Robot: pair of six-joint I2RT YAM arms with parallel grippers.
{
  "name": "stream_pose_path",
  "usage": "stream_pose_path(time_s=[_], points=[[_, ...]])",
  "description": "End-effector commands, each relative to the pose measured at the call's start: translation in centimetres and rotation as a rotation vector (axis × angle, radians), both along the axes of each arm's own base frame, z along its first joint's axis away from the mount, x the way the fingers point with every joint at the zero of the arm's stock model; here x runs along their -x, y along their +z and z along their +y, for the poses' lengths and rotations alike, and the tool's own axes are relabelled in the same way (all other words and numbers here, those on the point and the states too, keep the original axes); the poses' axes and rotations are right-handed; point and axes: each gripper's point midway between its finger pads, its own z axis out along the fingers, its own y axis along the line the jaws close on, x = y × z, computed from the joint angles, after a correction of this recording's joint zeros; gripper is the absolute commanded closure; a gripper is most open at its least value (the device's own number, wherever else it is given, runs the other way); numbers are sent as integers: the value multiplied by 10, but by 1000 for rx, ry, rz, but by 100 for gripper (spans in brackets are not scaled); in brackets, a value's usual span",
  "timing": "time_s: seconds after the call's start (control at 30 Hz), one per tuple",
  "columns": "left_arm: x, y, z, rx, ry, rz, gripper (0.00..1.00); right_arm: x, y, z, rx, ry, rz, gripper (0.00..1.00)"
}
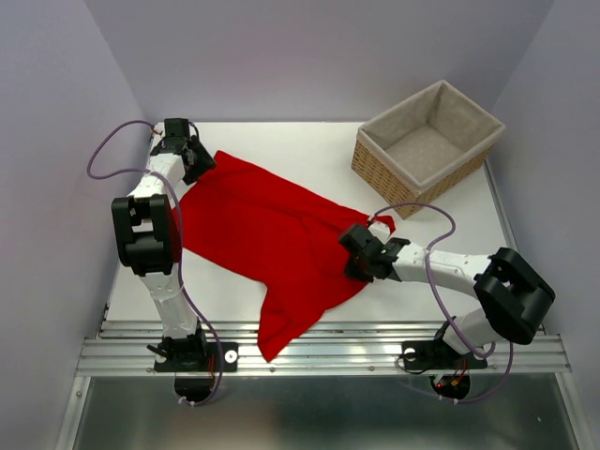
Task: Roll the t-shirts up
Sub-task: Fold the T-shirt at the center of the board.
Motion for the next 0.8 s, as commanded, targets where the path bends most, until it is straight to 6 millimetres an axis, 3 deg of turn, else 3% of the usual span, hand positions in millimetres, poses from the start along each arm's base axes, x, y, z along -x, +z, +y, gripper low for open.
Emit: stream_pose_path(time_s=[0.0, 0.13, 0.3, 0.5, 0.77], points=[[-4, 18, -2, -16, -23, -46, 38, -14, 18, 10, -19, -6, -62, 99], [-5, 18, -2, -15, -22, -46, 38, -18, 38, 16, -40, 26, -94, 99], [-6, 17, -2, -14, -23, -47, 38, -18, 83, 37, -110, 137, -186, 99], [-8, 18, -2, -14, -23, -50, 38, -3, 118, 57, -95, 262, -223, 99], [-10, 17, -3, -11, -24, -46, 38, 22, 130, 77, -122, 317, -222, 99]])
